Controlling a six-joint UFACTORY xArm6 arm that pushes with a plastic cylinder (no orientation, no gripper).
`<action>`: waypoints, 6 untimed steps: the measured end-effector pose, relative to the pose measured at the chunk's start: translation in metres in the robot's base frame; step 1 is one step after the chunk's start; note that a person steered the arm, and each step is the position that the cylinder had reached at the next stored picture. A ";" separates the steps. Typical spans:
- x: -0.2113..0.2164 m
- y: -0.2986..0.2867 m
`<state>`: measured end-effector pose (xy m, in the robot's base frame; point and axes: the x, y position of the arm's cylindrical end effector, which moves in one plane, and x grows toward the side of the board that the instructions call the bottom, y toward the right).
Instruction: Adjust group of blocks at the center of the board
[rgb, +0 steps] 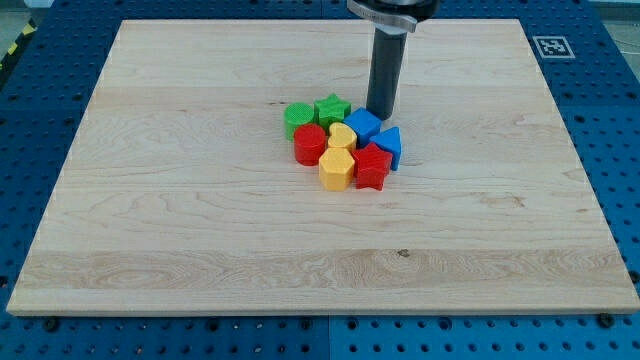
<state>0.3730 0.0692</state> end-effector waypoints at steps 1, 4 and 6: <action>-0.008 -0.017; -0.026 -0.057; -0.005 -0.064</action>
<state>0.3676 0.0052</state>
